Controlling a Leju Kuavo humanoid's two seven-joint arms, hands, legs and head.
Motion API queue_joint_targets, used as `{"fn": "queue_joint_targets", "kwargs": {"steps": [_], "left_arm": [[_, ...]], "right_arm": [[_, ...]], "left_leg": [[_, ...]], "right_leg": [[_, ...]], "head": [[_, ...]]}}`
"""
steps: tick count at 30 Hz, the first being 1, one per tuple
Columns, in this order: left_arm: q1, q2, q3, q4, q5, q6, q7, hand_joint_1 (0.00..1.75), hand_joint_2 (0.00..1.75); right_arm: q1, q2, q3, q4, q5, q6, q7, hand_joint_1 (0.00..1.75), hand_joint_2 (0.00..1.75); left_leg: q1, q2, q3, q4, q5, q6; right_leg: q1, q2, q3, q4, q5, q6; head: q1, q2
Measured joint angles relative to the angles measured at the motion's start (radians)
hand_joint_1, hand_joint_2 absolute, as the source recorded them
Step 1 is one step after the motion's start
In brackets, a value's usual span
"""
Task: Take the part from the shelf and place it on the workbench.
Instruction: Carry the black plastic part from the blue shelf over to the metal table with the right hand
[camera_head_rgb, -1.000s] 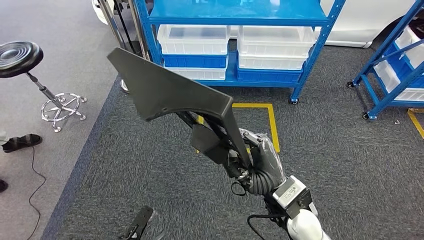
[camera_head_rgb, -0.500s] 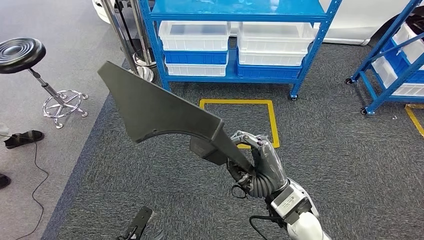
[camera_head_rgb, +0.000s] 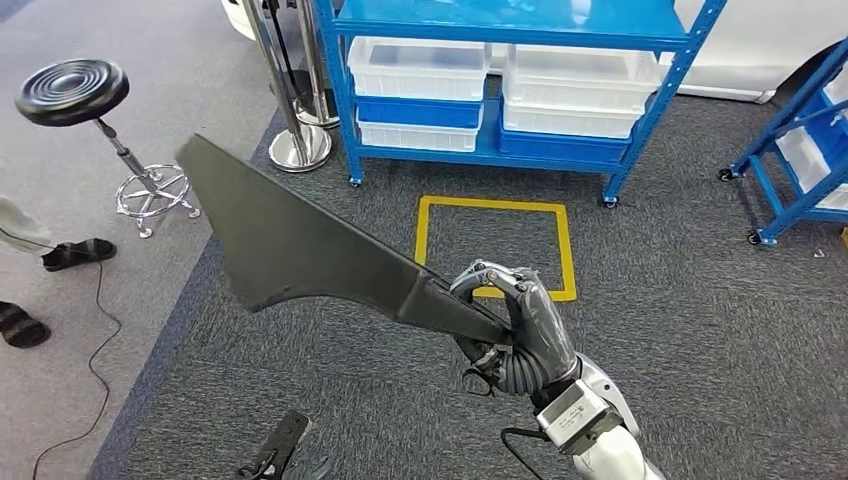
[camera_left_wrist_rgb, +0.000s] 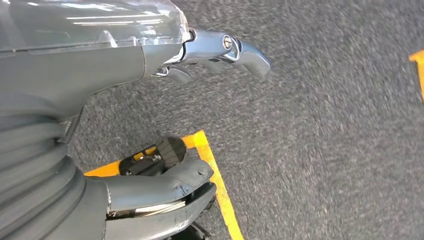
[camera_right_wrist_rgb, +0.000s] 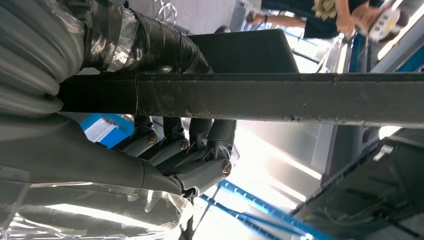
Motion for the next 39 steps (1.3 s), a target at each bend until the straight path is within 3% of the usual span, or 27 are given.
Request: {"fn": "queue_joint_targets", "kwargs": {"steps": [1, 3, 6, 7, 8, 9, 10, 12, 14, 16, 17, 19, 21, 23, 24, 25, 26, 28, 29, 31, 32, 34, 36, 37, 38, 39], "left_arm": [[0.001, 0.000, 0.000, 0.000, 0.000, 0.001, 0.000, 0.00, 1.75], [0.003, 0.000, -0.001, 0.000, 0.000, 0.004, 0.000, 0.00, 1.75], [0.001, -0.001, -0.004, 0.000, 0.000, 0.005, -0.001, 0.00, 1.75], [0.002, -0.001, -0.006, 0.000, 0.000, 0.005, -0.001, 0.00, 1.75], [0.003, -0.001, -0.007, 0.000, 0.000, 0.005, -0.001, 0.00, 1.75], [0.004, -0.001, -0.008, 0.000, 0.000, 0.005, -0.001, 0.00, 1.75], [0.004, -0.001, -0.009, 0.000, 0.000, 0.005, -0.001, 0.00, 1.75], [0.003, -0.002, -0.011, 0.000, 0.000, 0.005, -0.001, 0.00, 1.75], [0.002, -0.004, -0.013, 0.000, 0.001, 0.005, -0.001, 0.00, 1.75], [0.004, -0.003, -0.013, 0.000, 0.001, 0.006, -0.001, 0.00, 1.75], [0.006, -0.002, -0.013, 0.000, 0.001, 0.006, -0.002, 0.00, 1.75], [0.006, -0.001, -0.013, 0.000, 0.001, 0.006, -0.002, 0.00, 1.75], [0.004, -0.001, -0.013, 0.000, 0.000, 0.006, -0.002, 0.00, 1.75], [0.006, -0.001, -0.013, 0.000, 0.000, 0.006, -0.002, 0.00, 1.75], [0.007, -0.001, -0.013, 0.000, 0.000, 0.006, -0.002, 0.00, 1.75], [0.008, 0.000, -0.013, 0.000, 0.000, 0.006, -0.002, 0.00, 1.75], [0.008, 0.000, -0.013, 0.000, 0.000, 0.006, -0.002, 0.00, 1.75], [0.005, 0.001, -0.013, 0.000, 0.000, 0.006, -0.002, 0.00, 1.75], [0.004, 0.001, -0.013, 0.000, 0.000, 0.006, -0.002, 0.00, 1.75], [0.006, 0.001, -0.013, 0.000, 0.000, 0.006, -0.002, 0.00, 1.75], [0.008, 0.001, -0.013, 0.000, 0.000, 0.006, -0.002, 0.00, 1.75], [0.008, 0.000, -0.013, 0.000, 0.000, 0.006, -0.002, 0.00, 1.75], [0.006, 0.000, -0.013, 0.000, 0.000, 0.005, -0.002, 0.00, 1.75], [0.006, 0.001, -0.013, 0.000, 0.000, 0.004, -0.002, 0.00, 1.75], [0.006, 0.002, -0.013, 0.000, 0.000, 0.002, -0.002, 0.00, 1.75], [0.006, 0.003, -0.013, 0.000, 0.000, -0.001, -0.002, 0.00, 1.75]], "right_arm": [[0.000, 0.000, 0.000, 0.000, 0.000, 0.000, 0.000, 1.75, 1.75], [-0.001, 0.000, 0.000, -0.001, 0.000, 0.000, 0.000, 1.75, 1.75], [0.001, -0.001, 0.000, -0.003, 0.000, -0.001, -0.001, 1.75, 1.75], [0.002, -0.002, 0.000, -0.003, 0.000, -0.001, -0.001, 1.75, 1.75], [0.003, -0.003, 0.000, -0.002, 0.000, -0.001, -0.001, 1.75, 1.75], [0.004, -0.003, 0.000, -0.002, 0.000, -0.001, -0.001, 1.75, 1.75], [0.004, -0.003, 0.000, -0.002, 0.000, -0.001, -0.001, 1.75, 1.75], [0.003, -0.003, 0.000, -0.003, 0.000, -0.001, -0.001, 1.75, 1.75], [0.003, -0.004, 0.000, -0.003, 0.001, -0.001, -0.001, 1.75, 1.75], [0.003, -0.004, 0.000, -0.003, 0.003, -0.001, -0.001, 1.75, 1.75], [0.002, -0.004, 0.000, -0.003, 0.004, -0.002, -0.001, 1.75, 1.75], [0.001, -0.004, 0.000, -0.004, 0.005, -0.002, -0.001, 1.75, 1.75], [0.002, -0.004, 0.000, -0.005, 0.006, -0.004, -0.001, 1.75, 1.75], [0.004, -0.004, 0.000, -0.005, 0.007, -0.005, -0.001, 1.75, 1.75], [0.005, -0.004, 0.000, -0.005, 0.007, -0.006, -0.001, 1.75, 1.75], [0.005, -0.004, 0.000, -0.005, 0.007, -0.006, -0.001, 1.75, 1.75], [0.005, -0.004, 0.000, -0.005, 0.007, -0.006, -0.001, 1.75, 1.75], [0.005, -0.004, 0.000, -0.006, 0.007, -0.006, -0.001, 1.75, 1.75], [0.005, -0.004, 0.000, -0.006, 0.007, -0.007, -0.001, 1.75, 1.75], [0.004, -0.004, 0.000, -0.006, 0.008, -0.007, -0.001, 1.75, 1.75], [0.004, -0.004, 0.000, -0.006, 0.008, -0.008, -0.001, 1.75, 1.75], [0.004, -0.004, 0.000, -0.008, 0.010, -0.010, -0.001, 1.75, 1.75], [0.006, -0.004, -0.001, -0.010, 0.012, -0.012, -0.002, 1.75, 1.75], [0.008, -0.005, -0.001, -0.010, 0.014, -0.013, -0.002, 1.75, 1.75], [0.009, -0.005, -0.001, -0.010, 0.015, -0.014, -0.002, 1.75, 1.75], [0.011, -0.006, -0.001, -0.010, 0.016, -0.014, -0.002, 1.75, 1.75]], "left_leg": [[0.002, -0.010, -0.001, -0.003, 0.005, 0.008], [0.004, -0.026, -0.002, -0.013, 0.017, 0.024], [0.001, -0.049, -0.010, -0.016, 0.027, 0.039], [-0.001, -0.059, -0.013, -0.014, 0.028, 0.041], [-0.003, -0.070, -0.016, -0.012, 0.029, 0.042], [-0.005, -0.082, -0.018, -0.009, 0.029, 0.042], [-0.006, -0.094, -0.018, -0.005, 0.028, 0.042], [-0.007, -0.117, -0.023, 0.004, 0.026, 0.038], [-0.005, -0.137, -0.033, 0.011, 0.026, 0.029], [-0.002, -0.156, -0.041, 0.010, 0.030, 0.017], [-0.003, -0.151, -0.044, 0.013, 0.028, 0.011], [-0.004, -0.110, -0.067, 0.061, -0.003, -0.002], [0.003, -0.064, -0.124, 0.182, -0.065, -0.017], [0.011, -0.052, -0.173, 0.281, -0.096, -0.027], [0.015, -0.049, -0.173, 0.281, -0.084, -0.031], [0.017, -0.043, -0.150, 0.237, -0.054, -0.033], [0.018, -0.028, -0.111, 0.163, -0.017, -0.032], [0.011, 0.007, -0.046, 0.035, 0.027, -0.024], [0.007, 0.016, -0.033, 0.006, 0.032, -0.017], [0.002, 0.001, -0.036, 0.000, 0.032, -0.001], [0.004, -0.009, -0.035, -0.004, 0.035, 0.006], [0.007, -0.029, -0.033, -0.013, 0.043, 0.021], [0.008, -0.049, -0.032, -0.016, 0.046, 0.032], [0.006, -0.059, -0.033, -0.015, 0.046, 0.034], [0.005, -0.072, -0.033, -0.013, 0.045, 0.035], [0.004, -0.084, -0.034, -0.010, 0.044, 0.035]], "right_leg": [[-0.001, -0.005, 0.000, -0.002, 0.000, 0.007], [-0.004, 0.017, -0.008, 0.021, -0.022, 0.017], [-0.005, 0.069, -0.084, 0.192, -0.120, 0.019], [-0.004, 0.074, -0.111, 0.250, -0.141, 0.018], [-0.004, 0.076, -0.122, 0.276, -0.142, 0.017], [-0.004, 0.077, -0.116, 0.265, -0.124, 0.014], [-0.003, 0.083, -0.089, 0.216, -0.091, 0.010], [-0.004, 0.121, -0.024, 0.084, -0.035, 0.000], [-0.003, 0.149, 0.006, 0.017, -0.021, -0.004], [-0.002, 0.135, 0.008, 0.009, -0.020, -0.006], [-0.004, 0.124, 0.011, 0.003, -0.017, -0.010], [-0.010, 0.099, 0.018, -0.008, -0.013, -0.020], [-0.008, 0.073, 0.021, -0.011, -0.014, -0.027], [-0.007, 0.046, 0.021, -0.010, -0.016, -0.027], [-0.008, 0.035, 0.022, -0.010, -0.017, -0.025], [-0.009, 0.023, 0.024, -0.010, -0.019, -0.023], [-0.009, 0.012, 0.028, -0.010, -0.021, -0.019], [-0.005, -0.007, 0.033, -0.010, -0.026, -0.010], [-0.002, -0.016, 0.035, -0.010, -0.028, -0.005], [0.001, -0.034, 0.039, -0.012, -0.029, 0.007], [-0.001, -0.031, 0.041, -0.011, -0.033, 0.013], [-0.006, 0.011, 0.026, 0.029, -0.064, 0.020], [-0.007, 0.062, -0.029, 0.145, -0.128, 0.021], [-0.006, 0.071, -0.062, 0.212, -0.155, 0.021], [-0.005, 0.075, -0.088, 0.259, -0.166, 0.021], [-0.005, 0.077, -0.098, 0.273, -0.157, 0.020]], "head": [[0.000, 0.000], [0.000, 0.000], [0.001, 0.000], [0.001, 0.000], [0.001, 0.000], [0.001, 0.000], [0.001, 0.000], [0.000, 0.000], [0.000, 0.000], [0.000, 0.000], [0.000, 0.000], [-0.003, 0.000], [-0.006, 0.000], [-0.006, 0.000], [-0.006, 0.000], [-0.006, 0.000], [-0.006, 0.000], [-0.006, 0.000], [-0.006, 0.000], [-0.005, 0.000], [-0.005, 0.000], [-0.005, 0.000], [-0.004, 0.000], [-0.004, 0.000], [-0.004, 0.000], [-0.004, 0.000]]}}
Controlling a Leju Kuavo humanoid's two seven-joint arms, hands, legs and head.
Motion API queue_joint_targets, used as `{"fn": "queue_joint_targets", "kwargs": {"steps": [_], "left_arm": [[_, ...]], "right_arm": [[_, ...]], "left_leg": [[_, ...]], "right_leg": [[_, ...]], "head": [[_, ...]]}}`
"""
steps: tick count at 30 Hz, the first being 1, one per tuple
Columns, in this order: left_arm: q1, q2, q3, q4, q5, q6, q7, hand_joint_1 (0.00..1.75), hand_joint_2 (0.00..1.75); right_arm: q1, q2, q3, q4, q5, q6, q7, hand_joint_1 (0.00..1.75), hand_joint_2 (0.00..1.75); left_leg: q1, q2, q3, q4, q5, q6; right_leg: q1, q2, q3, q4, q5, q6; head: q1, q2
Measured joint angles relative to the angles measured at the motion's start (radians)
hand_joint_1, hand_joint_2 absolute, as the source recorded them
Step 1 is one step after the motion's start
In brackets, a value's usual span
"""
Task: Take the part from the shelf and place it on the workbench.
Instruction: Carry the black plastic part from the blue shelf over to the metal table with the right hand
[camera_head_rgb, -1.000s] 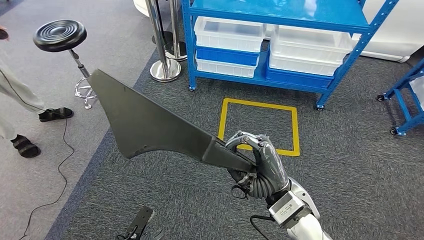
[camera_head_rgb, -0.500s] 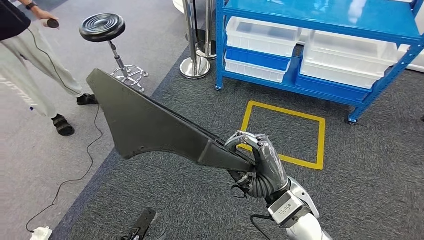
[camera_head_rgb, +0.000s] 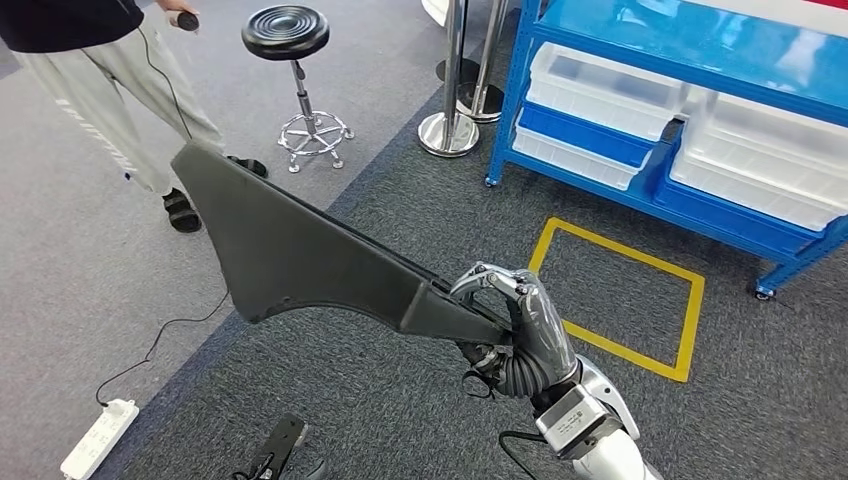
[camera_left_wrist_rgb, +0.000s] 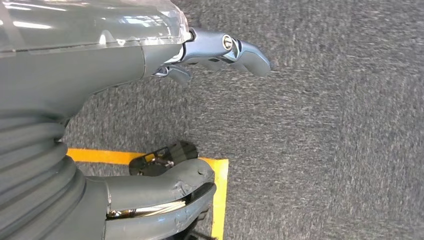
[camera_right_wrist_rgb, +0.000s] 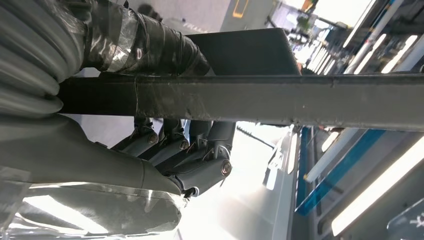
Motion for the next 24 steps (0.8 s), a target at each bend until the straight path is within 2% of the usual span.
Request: {"fn": "queue_joint_targets", "kwargs": {"steps": [1, 2, 4, 6, 8, 9, 10, 12, 13, 14, 15, 16, 17, 19, 20, 21, 23, 24], "left_arm": [[0.000, 0.002, 0.000, 0.000, 0.000, -0.002, 0.000, 0.00, 1.75], [0.000, 0.003, 0.000, 0.000, 0.000, -0.004, -0.001, 0.00, 1.75], [-0.002, 0.005, 0.000, 0.000, 0.000, -0.006, -0.003, 0.00, 1.75], [-0.002, 0.007, 0.000, 0.000, 0.000, -0.005, -0.007, 0.00, 1.75], [-0.001, 0.013, 0.000, 0.000, 0.001, -0.002, -0.009, 0.00, 1.75], [0.000, 0.016, 0.000, 0.000, 0.002, 0.001, -0.010, 0.00, 1.75], [0.000, 0.018, 0.000, 0.001, 0.003, 0.005, -0.010, 0.00, 1.75], [-0.002, 0.019, 0.000, 0.001, 0.010, 0.015, -0.011, 0.00, 1.75], [-0.002, 0.018, 0.000, 0.001, 0.014, 0.019, -0.011, 0.00, 1.75], [0.000, 0.018, 0.001, 0.001, 0.017, 0.022, -0.011, 0.00, 1.75], [0.003, 0.018, 0.001, 0.001, 0.019, 0.024, -0.011, 0.00, 1.75], [0.007, 0.018, 0.002, 0.001, 0.020, 0.025, -0.011, 0.00, 1.75], [0.009, 0.018, 0.002, 0.001, 0.021, 0.025, -0.011, 0.00, 1.75], [0.012, 0.018, 0.003, 0.001, 0.020, 0.027, -0.011, 0.00, 1.75], [0.013, 0.018, 0.003, 0.001, 0.019, 0.027, -0.011, 0.00, 1.75], [0.016, 0.018, 0.003, 0.001, 0.019, 0.028, -0.011, 0.00, 1.75], [0.024, 0.018, 0.003, 0.001, 0.018, 0.028, -0.010, 0.00, 1.75], [0.029, 0.018, 0.003, 0.000, 0.017, 0.029, -0.009, 0.00, 1.75]], "right_arm": [[0.001, 0.000, 0.000, 0.000, 0.001, 0.000, 0.000, 1.75, 1.75], [0.001, 0.000, 0.000, 0.000, 0.002, 0.000, 0.000, 1.75, 1.75], [0.000, 0.000, 0.000, -0.001, 0.004, -0.001, 0.000, 1.75, 1.75], [0.000, -0.001, 0.000, -0.001, 0.005, -0.002, 0.000, 1.75, 1.75], [-0.003, -0.002, 0.000, -0.002, 0.005, -0.003, 0.000, 1.75, 1.75], [-0.005, -0.002, 0.000, -0.003, 0.005, -0.003, 0.000, 1.75, 1.75], [-0.007, -0.002, 0.000, -0.004, 0.005, -0.003, -0.001, 1.75, 1.75], [-0.008, -0.002, 0.000, -0.005, 0.001, -0.003, -0.005, 1.75, 1.75], [-0.008, -0.004, 0.000, -0.005, -0.002, -0.002, -0.008, 1.75, 1.75], [-0.008, -0.005, 0.000, -0.005, -0.005, -0.001, -0.010, 1.75, 1.75], [-0.007, -0.006, 0.000, -0.005, -0.009, 0.000, -0.011, 1.75, 1.75], [-0.007, -0.007, 0.000, -0.005, -0.012, 0.000, -0.012, 1.75, 1.75], [-0.007, -0.008, 0.000, -0.005, -0.015, 0.000, -0.013, 1.75, 1.75], [-0.007, -0.008, 0.000, -0.005, -0.022, 0.000, -0.016, 1.75, 1.75], [-0.007, -0.009, 0.000, -0.006, -0.025, 0.000, -0.017, 1.75, 1.75], [-0.007, -0.009, 0.000, -0.006, -0.027, 0.000, -0.018, 1.75, 1.75], [-0.006, -0.010, 0.000, -0.006, -0.029, -0.001, -0.020, 1.75, 1.75], [-0.006, -0.010, 0.000, -0.006, -0.029, -0.001, -0.020, 1.75, 1.75]], "left_leg": [[0.000, -0.014, 0.000, 0.004, -0.002, -0.001], [0.000, -0.028, 0.000, 0.009, -0.004, -0.002], [-0.001, -0.055, -0.006, 0.022, -0.010, -0.009], [0.000, -0.075, -0.015, 0.028, -0.011, -0.021], [0.004, -0.088, -0.021, 0.027, -0.009, -0.033], [0.003, -0.075, -0.025, 0.034, -0.014, -0.039], [0.003, -0.051, -0.036, 0.058, -0.029, -0.044], [0.002, 0.008, -0.085, 0.161, -0.082, -0.053], [0.005, 0.022, -0.116, 0.224, -0.109, -0.057], [0.007, 0.030, -0.139, 0.269, -0.122, -0.060], [0.008, 0.034, -0.147, 0.286, -0.120, -0.062], [0.009, 0.038, -0.135, 0.262, -0.099, -0.062], [0.009, 0.046, -0.104, 0.205, -0.068, -0.060], [0.002, 0.084, -0.035, 0.073, -0.020, -0.050], [-0.003, 0.097, -0.015, 0.034, -0.011, -0.043], [-0.007, 0.102, -0.009, 0.018, -0.011, -0.036], [-0.008, 0.081, -0.010, 0.012, -0.007, -0.024], [-0.006, 0.070, -0.008, 0.006, -0.003, -0.018]], "right_leg": [[-0.001, 0.002, 0.010, -0.029, 0.030, -0.002], [-0.002, 0.011, 0.035, -0.089, 0.071, -0.004], [-0.005, 0.052, 0.087, -0.210, 0.126, -0.008], [-0.004, 0.073, 0.103, -0.249, 0.131, -0.012], [-0.003, 0.052, 0.105, -0.255, 0.136, -0.021], [-0.004, 0.041, 0.108, -0.261, 0.138, -0.028], [-0.006, 0.028, 0.112, -0.266, 0.140, -0.035], [-0.005, 0.002, 0.117, -0.272, 0.140, -0.045], [-0.003, -0.013, 0.117, -0.272, 0.139, -0.047], [-0.002, -0.026, 0.118, -0.272, 0.138, -0.048], [-0.001, -0.039, 0.118, -0.272, 0.136, -0.048], [-0.001, -0.051, 0.120, -0.272, 0.135, -0.047], [-0.001, -0.063, 0.123, -0.272, 0.132, -0.045], [0.002, -0.084, 0.129, -0.272, 0.127, -0.038], [0.004, -0.093, 0.131, -0.272, 0.125, -0.034], [0.006, -0.102, 0.133, -0.273, 0.124, -0.029], [0.008, -0.117, 0.138, -0.278, 0.123, -0.018], [0.007, -0.108, 0.139, -0.275, 0.117, -0.013]], "head": [[0.000, 0.000], [0.000, 0.000], [0.000, 0.000], [-0.001, 0.000], [0.000, 0.000], [-0.001, 0.000], [-0.002, 0.000], [-0.005, 0.000], [-0.006, 0.000], [-0.006, 0.000], [-0.006, 0.000], [-0.006, 0.000], [-0.006, 0.000], [-0.006, 0.000], [-0.005, 0.000], [-0.005, 0.000], [-0.005, 0.000], [-0.005, 0.000]]}}
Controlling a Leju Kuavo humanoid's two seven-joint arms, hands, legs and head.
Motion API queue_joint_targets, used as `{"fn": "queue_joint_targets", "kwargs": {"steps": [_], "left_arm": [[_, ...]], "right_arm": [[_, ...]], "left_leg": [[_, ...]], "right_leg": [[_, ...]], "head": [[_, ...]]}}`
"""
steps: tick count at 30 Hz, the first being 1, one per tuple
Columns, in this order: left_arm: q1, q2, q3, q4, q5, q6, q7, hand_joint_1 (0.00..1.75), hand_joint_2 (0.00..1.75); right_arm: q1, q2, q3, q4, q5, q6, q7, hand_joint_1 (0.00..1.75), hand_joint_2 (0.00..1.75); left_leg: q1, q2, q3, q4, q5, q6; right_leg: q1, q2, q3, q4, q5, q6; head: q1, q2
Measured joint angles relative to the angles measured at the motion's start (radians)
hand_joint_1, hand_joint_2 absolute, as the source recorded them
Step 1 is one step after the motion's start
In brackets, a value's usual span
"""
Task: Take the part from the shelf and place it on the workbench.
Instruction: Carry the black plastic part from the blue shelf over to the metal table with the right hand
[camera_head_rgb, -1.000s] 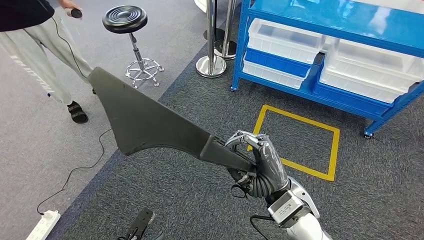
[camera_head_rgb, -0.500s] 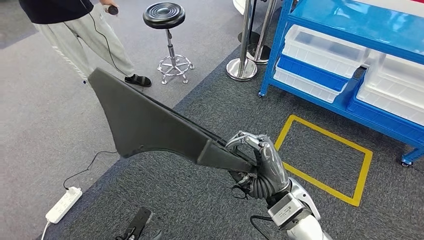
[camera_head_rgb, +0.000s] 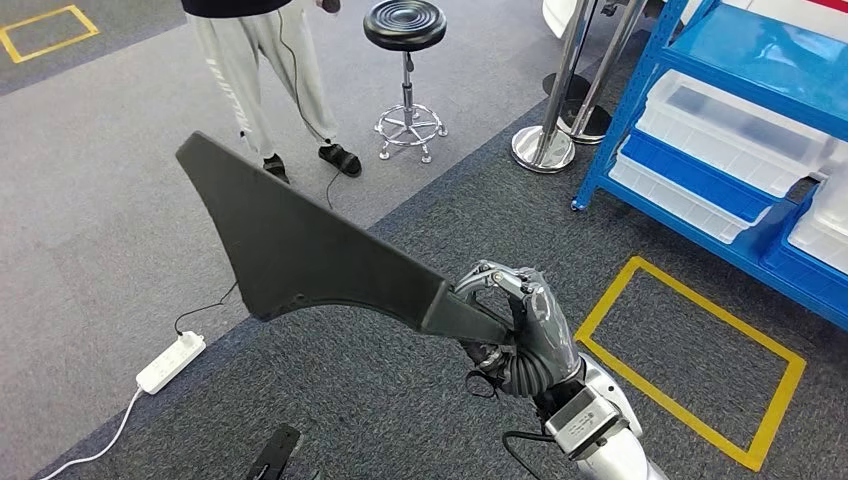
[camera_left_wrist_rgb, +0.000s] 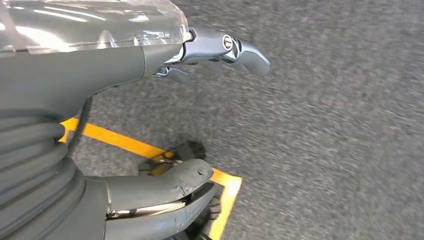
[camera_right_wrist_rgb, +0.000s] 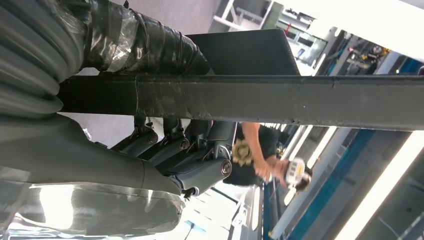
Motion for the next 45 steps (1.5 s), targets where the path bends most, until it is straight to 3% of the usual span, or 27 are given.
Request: {"fn": "queue_joint_targets", "kwargs": {"steps": [2, 3, 5, 6, 7, 8, 10, 12, 14, 15, 17, 19, 21, 22, 24, 26, 28, 30, 32, 34, 36, 37, 38, 39, 41, 43, 45], "left_arm": [[0.004, 0.001, 0.000, 0.000, -0.002, 0.002, 0.002, 0.00, 1.75], [0.003, 0.001, 0.000, 0.000, -0.002, 0.002, 0.003, 0.00, 1.75], [0.003, 0.002, 0.000, 0.000, -0.002, 0.002, 0.005, 0.00, 1.75], [0.003, 0.002, 0.000, 0.000, -0.002, 0.002, 0.006, 0.00, 1.75], [0.004, 0.002, 0.000, 0.000, -0.002, 0.002, 0.007, 0.00, 1.75], [0.004, 0.002, 0.000, 0.000, -0.002, 0.001, 0.008, 0.00, 1.75], [0.003, 0.002, 0.000, 0.000, -0.001, 0.000, 0.008, 0.00, 1.75], [-0.001, 0.001, 0.001, -0.001, 0.001, -0.002, 0.008, 0.00, 1.75], [-0.004, 0.002, 0.003, -0.001, 0.003, -0.006, 0.006, 0.00, 1.75], [-0.005, 0.004, 0.004, -0.001, 0.003, -0.010, 0.005, 0.00, 1.75], [-0.011, 0.007, 0.005, -0.001, 0.003, -0.021, 0.001, 0.00, 1.75], [-0.021, 0.008, 0.005, -0.001, 0.003, -0.031, -0.002, 0.00, 1.75], [-0.027, 0.008, 0.005, 0.000, 0.003, -0.037, -0.003, 0.00, 1.75], [-0.028, 0.009, 0.005, 0.000, 0.004, -0.038, -0.003, 0.00, 1.75], [-0.027, 0.011, 0.005, 0.002, 0.004, -0.041, -0.004, 0.00, 1.75], [-0.029, 0.013, 0.005, 0.003, 0.004, -0.042, -0.006, 0.00, 1.75], [-0.029, 0.013, 0.005, 0.006, 0.005, -0.043, -0.008, 0.00, 1.75], [-0.024, 0.015, 0.005, 0.012, 0.006, -0.044, -0.009, 0.00, 1.75], [-0.019, 0.017, 0.005, 0.019, 0.006, -0.045, -0.012, 0.00, 1.75], [-0.017, 0.018, 0.005, 0.025, 0.007, -0.044, -0.016, 0.00, 1.75], [-0.015, 0.019, 0.005, 0.033, 0.012, -0.045, -0.020, 0.00, 1.75], [-0.013, 0.019, 0.005, 0.037, 0.014, -0.046, -0.022, 0.00, 1.75], [-0.010, 0.018, 0.005, 0.041, 0.016, -0.047, -0.024, 0.00, 1.75], [-0.008, 0.018, 0.005, 0.044, 0.018, -0.048, -0.025, 0.00, 1.75], [-0.006, 0.017, 0.005, 0.048, 0.019, -0.051, -0.027, 0.00, 1.75], [-0.007, 0.017, 0.005, 0.051, 0.023, -0.053, -0.029, 0.00, 1.75], [-0.004, 0.016, 0.005, 0.055, 0.027, -0.053, -0.032, 0.00, 1.75]], "right_arm": [[0.000, -0.001, -0.001, 0.000, -0.001, 0.000, -0.003, 1.75, 1.75], [0.002, -0.001, -0.001, 0.000, -0.001, 0.000, -0.004, 1.75, 1.75], [0.007, -0.003, -0.002, 0.003, -0.002, -0.001, -0.006, 1.75, 1.75], [0.009, -0.004, -0.002, 0.005, -0.002, -0.001, -0.006, 1.75, 1.75], [0.011, -0.005, -0.002, 0.007, -0.002, -0.001, -0.006, 1.75, 1.75], [0.011, -0.006, -0.002, 0.008, -0.002, -0.001, -0.007, 1.75, 1.75], [0.011, -0.006, -0.002, 0.008, -0.002, -0.001, -0.010, 1.75, 1.75], [0.010, -0.006, -0.002, 0.008, -0.001, -0.002, -0.012, 1.75, 1.75], [0.008, -0.006, -0.002, 0.008, 0.001, -0.003, -0.013, 1.75, 1.75], [0.007, -0.005, -0.002, 0.008, 0.003, -0.004, -0.014, 1.75, 1.75], [0.004, -0.004, -0.002, 0.008, 0.007, -0.007, -0.015, 1.75, 1.75], [0.005, -0.001, -0.002, 0.008, 0.011, -0.013, -0.016, 1.75, 1.75], [0.007, -0.001, -0.002, 0.008, 0.018, -0.019, -0.016, 1.75, 1.75], [0.008, 0.000, -0.002, 0.008, 0.021, -0.021, -0.015, 1.75, 1.75], [0.010, 0.000, -0.002, 0.008, 0.026, -0.026, -0.014, 1.75, 1.75], [0.011, 0.001, -0.002, 0.008, 0.030, -0.033, -0.012, 1.75, 1.75], [0.015, 0.002, -0.002, 0.007, 0.038, -0.039, -0.010, 1.75, 1.75], [0.022, 0.004, -0.001, 0.007, 0.049, -0.043, -0.006, 1.75, 1.75], [0.029, 0.006, -0.001, 0.006, 0.056, -0.046, -0.001, 1.75, 1.75], [0.039, 0.007, -0.001, 0.004, 0.059, -0.050, 0.004, 1.75, 1.75], [0.050, 0.008, -0.001, 0.004, 0.062, -0.052, 0.009, 1.75, 1.75], [0.054, 0.008, -0.001, 0.005, 0.064, -0.052, 0.011, 1.75, 1.75], [0.056, 0.008, -0.001, 0.006, 0.066, -0.051, 0.013, 1.75, 1.75], [0.057, 0.008, -0.001, 0.006, 0.067, -0.050, 0.014, 1.75, 1.75], [0.056, 0.008, -0.001, 0.006, 0.071, -0.047, 0.015, 1.75, 1.75], [0.055, 0.008, -0.001, 0.006, 0.073, -0.045, 0.016, 1.75, 1.75], [0.053, 0.010, -0.001, 0.006, 0.073, -0.042, 0.018, 1.75, 1.75]], "left_leg": [[0.005, -0.020, 0.005, -0.012, 0.009, 0.013], [0.006, -0.030, 0.005, -0.014, 0.010, 0.016], [0.004, -0.054, 0.004, -0.013, 0.011, 0.021], [0.003, -0.067, 0.004, -0.011, 0.011, 0.021], [0.002, -0.082, 0.004, -0.008, 0.010, 0.021], [0.002, -0.097, 0.004, -0.004, 0.008, 0.020], [0.003, -0.123, 0.000, 0.008, 0.003, 0.013], [0.003, -0.142, -0.010, 0.018, 0.000, 0.003], [0.006, -0.160, -0.018, 0.018, 0.003, -0.009], [0.008, -0.158, -0.021, 0.019, 0.003, -0.015], [0.006, -0.112, -0.040, 0.058, -0.022, -0.026], [0.006, -0.054, -0.094, 0.174, -0.083, -0.035], [0.010, -0.037, -0.151, 0.287, -0.124, -0.040], [0.010, -0.035, -0.157, 0.300, -0.120, -0.041], [0.009, -0.025, -0.105, 0.204, -0.063, -0.035], [0.002, 0.014, -0.032, 0.065, -0.015, -0.022], [-0.007, 0.035, -0.006, 0.012, -0.006, -0.009], [-0.006, 0.014, -0.006, 0.006, -0.002, 0.000], [0.000, -0.008, 0.000, -0.006, 0.006, 0.011], [0.003, -0.030, 0.005, -0.013, 0.009, 0.018], [0.002, -0.056, 0.004, -0.012, 0.009, 0.022], [0.002, -0.070, 0.004, -0.010, 0.008, 0.022], [0.002, -0.085, 0.004, -0.006, 0.006, 0.021], [0.003, -0.101, 0.004, -0.002, 0.004, 0.019], [0.004, -0.130, 0.000, 0.012, -0.003, 0.010], [0.006, -0.153, -0.009, 0.020, -0.006, -0.001], [0.009, -0.173, -0.016, 0.019, -0.004, -0.013]], "right_leg": [[-0.003, 0.048, -0.021, 0.053, -0.038, 0.006], [-0.005, 0.078, -0.047, 0.111, -0.070, 0.006], [-0.005, 0.104, -0.112, 0.239, -0.121, 0.007], [-0.005, 0.107, -0.132, 0.272, -0.123, 0.007], [-0.006, 0.109, -0.132, 0.265, -0.104, 0.006], [-0.007, 0.113, -0.113, 0.218, -0.068, 0.005], [-0.010, 0.147, -0.057, 0.088, -0.003, 0.002], [-0.011, 0.176, -0.031, 0.024, 0.015, 0.001], [-0.007, 0.167, -0.032, 0.020, 0.016, -0.005], [-0.007, 0.156, -0.030, 0.016, 0.019, -0.011], [-0.008, 0.131, -0.023, 0.007, 0.023, -0.025], [-0.005, 0.103, -0.019, 0.004, 0.022, -0.034], [-0.001, 0.073, -0.019, 0.004, 0.019, -0.037], [-0.001, 0.060, -0.018, 0.005, 0.017, -0.036], [0.001, 0.036, -0.013, 0.005, 0.013, -0.034], [0.004, 0.015, -0.006, 0.004, 0.007, -0.028], [0.006, -0.002, -0.001, 0.003, 0.003, -0.019], [0.006, -0.015, 0.003, -0.001, 0.000, -0.008], [0.003, 0.025, -0.002, 0.021, -0.020, 0.001], [0.000, 0.086, -0.048, 0.120, -0.076, 0.004], [-0.001, 0.106, -0.113, 0.241, -0.122, 0.005], [-0.001, 0.107, -0.131, 0.266, -0.120, 0.006], [-0.002, 0.108, -0.130, 0.252, -0.095, 0.006], [-0.003, 0.114, -0.111, 0.202, -0.056, 0.006], [-0.009, 0.154, -0.058, 0.076, 0.006, 0.005], [-0.011, 0.185, -0.036, 0.023, 0.017, 0.005], [-0.008, 0.172, -0.034, 0.019, 0.017, -0.003]], "head": [[0.000, 0.000], [0.001, 0.000], [0.001, 0.000], [0.001, 0.000], [0.001, 0.000], [0.001, 0.000], [0.001, 0.000], [0.001, 0.000], [0.001, 0.000], [0.001, 0.000], [0.000, 0.000], [-0.001, 0.000], [-0.001, 0.000], [-0.001, 0.000], [-0.001, 0.000], [-0.001, 0.000], [-0.001, 0.000], [-0.001, 0.000], [0.000, 0.000], [0.001, 0.000], [0.001, 0.000], [0.001, 0.000], [0.001, 0.000], [0.001, 0.000], [0.001, 0.000], [0.001, 0.000], [0.001, 0.000]]}}
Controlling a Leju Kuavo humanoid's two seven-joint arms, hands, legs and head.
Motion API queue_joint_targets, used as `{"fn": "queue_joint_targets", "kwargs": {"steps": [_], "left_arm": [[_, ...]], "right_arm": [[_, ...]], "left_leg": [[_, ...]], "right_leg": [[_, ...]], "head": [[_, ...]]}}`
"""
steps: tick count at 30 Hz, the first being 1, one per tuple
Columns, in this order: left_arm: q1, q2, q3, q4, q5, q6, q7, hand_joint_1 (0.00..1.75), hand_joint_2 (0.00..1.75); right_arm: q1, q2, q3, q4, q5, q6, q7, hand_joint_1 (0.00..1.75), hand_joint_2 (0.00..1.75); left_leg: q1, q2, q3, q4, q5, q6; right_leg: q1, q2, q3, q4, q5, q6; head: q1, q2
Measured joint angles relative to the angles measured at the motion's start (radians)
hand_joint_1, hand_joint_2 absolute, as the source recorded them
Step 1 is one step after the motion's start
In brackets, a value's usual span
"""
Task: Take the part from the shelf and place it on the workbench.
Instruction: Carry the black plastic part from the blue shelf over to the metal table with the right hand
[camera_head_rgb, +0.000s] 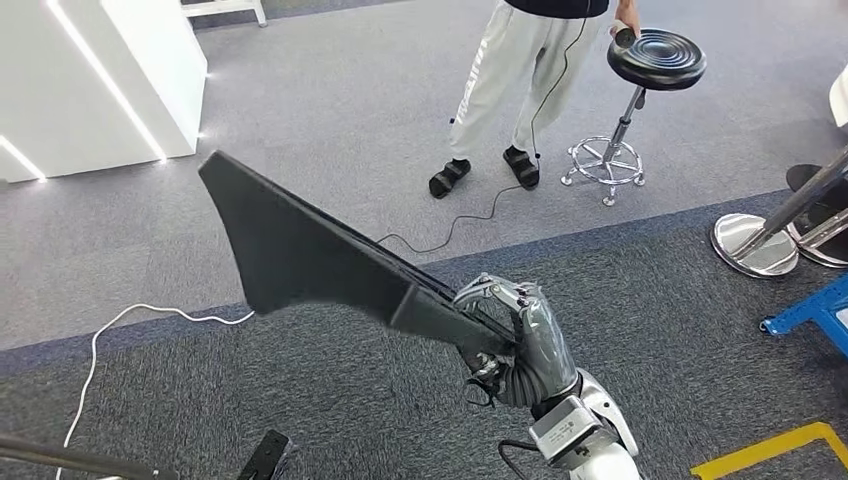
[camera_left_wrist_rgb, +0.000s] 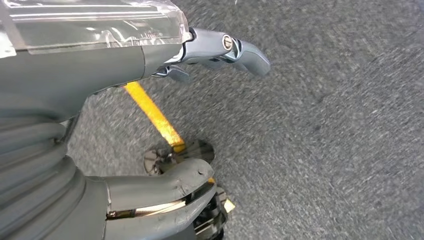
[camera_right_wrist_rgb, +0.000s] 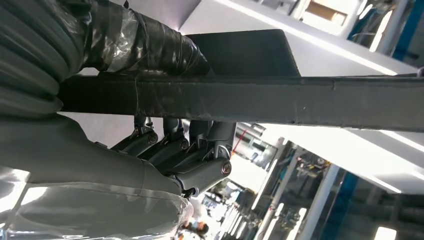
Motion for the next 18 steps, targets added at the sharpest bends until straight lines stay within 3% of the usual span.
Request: {"fn": "queue_joint_targets", "kwargs": {"steps": [1, 3, 4, 5, 7, 8, 9, 11, 13, 14, 16, 18], "left_arm": [[0.002, 0.000, 0.000, 0.002, 0.001, 0.000, -0.001, 0.00, 1.75], [0.002, -0.001, 0.001, 0.004, 0.002, 0.000, -0.002, 0.00, 1.75], [0.000, -0.003, 0.001, 0.004, 0.004, 0.000, -0.002, 0.00, 1.75], [-0.003, -0.005, 0.001, 0.004, 0.006, 0.000, -0.002, 0.00, 1.75], [-0.005, -0.007, 0.001, 0.005, 0.009, 0.000, -0.003, 0.00, 1.75], [-0.004, -0.008, 0.001, 0.005, 0.009, 0.001, -0.003, 0.00, 1.75], [-0.003, -0.008, 0.001, 0.005, 0.010, 0.002, -0.002, 0.00, 1.75], [-0.004, -0.008, 0.002, 0.006, 0.011, 0.005, -0.002, 0.00, 1.75], [-0.006, -0.008, 0.005, 0.006, 0.011, 0.008, -0.002, 0.00, 1.75], [-0.007, -0.008, 0.006, 0.006, 0.011, 0.009, -0.002, 0.00, 1.75], [-0.004, -0.008, 0.010, 0.007, 0.011, 0.010, -0.001, 0.00, 1.75], [-0.003, -0.010, 0.015, 0.008, 0.014, 0.013, 0.000, 0.00, 1.75]], "right_arm": [[-0.001, 0.001, 0.000, 0.000, 0.000, 0.001, 0.001, 1.75, 1.75], [-0.003, 0.004, 0.000, 0.000, 0.000, 0.003, 0.001, 1.75, 1.75], [-0.003, 0.005, 0.000, -0.001, 0.000, 0.004, 0.001, 1.75, 1.75], [-0.003, 0.006, 0.000, -0.001, 0.000, 0.005, 0.001, 1.75, 1.75], [-0.001, 0.006, 0.000, -0.001, 0.000, 0.005, 0.001, 1.75, 1.75], [-0.001, 0.006, 0.000, -0.001, 0.000, 0.006, 0.001, 1.75, 1.75], [-0.001, 0.007, 0.000, -0.001, 0.000, 0.006, 0.001, 1.75, 1.75], [-0.001, 0.007, 0.000, -0.001, 0.000, 0.006, 0.001, 1.75, 1.75], [-0.001, 0.008, 0.000, -0.001, 0.000, 0.006, 0.001, 1.75, 1.75], [-0.001, 0.008, 0.000, -0.001, 0.000, 0.006, 0.001, 1.75, 1.75], [-0.003, 0.009, 0.000, -0.001, 0.000, 0.005, 0.001, 1.75, 1.75], [-0.004, 0.009, 0.000, -0.001, 0.000, 0.006, 0.001, 1.75, 1.75]], "left_leg": [[0.000, 0.009, -0.002, 0.004, -0.002, -0.005], [-0.003, 0.065, -0.026, 0.057, -0.032, -0.013], [-0.003, 0.101, -0.053, 0.114, -0.060, -0.016], [-0.002, 0.122, -0.087, 0.181, -0.091, -0.019], [0.001, 0.136, -0.139, 0.278, -0.120, -0.022], [0.001, 0.138, -0.140, 0.276, -0.107, -0.021], [0.001, 0.142, -0.118, 0.233, -0.077, -0.019], [-0.007, 0.179, -0.043, 0.089, -0.016, -0.008], [-0.018, 0.209, -0.001, 0.006, 0.004, 0.005], [-0.023, 0.208, -0.001, 0.002, 0.001, 0.010], [-0.021, 0.185, 0.001, -0.008, 0.006, 0.019], [-0.015, 0.162, 0.010, -0.023, 0.014, 0.032]], "right_leg": [[0.000, -0.012, 0.004, -0.004, 0.001, -0.006], [0.000, -0.039, 0.013, -0.014, 0.003, -0.021], [0.003, -0.054, 0.017, -0.016, 0.002, -0.026], [0.006, -0.069, 0.018, -0.016, 0.000, -0.030], [0.011, -0.098, 0.020, -0.015, -0.004, -0.032], [0.012, -0.111, 0.022, -0.015, -0.006, -0.032], [0.013, -0.124, 0.025, -0.015, -0.009, -0.031], [0.016, -0.146, 0.034, -0.015, -0.016, -0.026], [0.019, -0.165, 0.039, -0.015, -0.022, -0.017], [0.020, -0.173, 0.040, -0.017, -0.023, -0.012], [0.019, -0.185, 0.046, -0.019, -0.027, -0.002], [0.015, -0.146, 0.036, 0.020, -0.056, 0.006]], "head": [[0.000, 0.000], [-0.001, 0.000], [-0.002, 0.000], [-0.002, 0.000], [-0.002, 0.000], [-0.002, 0.000], [-0.002, 0.000], [-0.002, 0.000], [-0.002, 0.000], [-0.002, 0.000], [-0.002, 0.000], [-0.002, 0.000]]}}
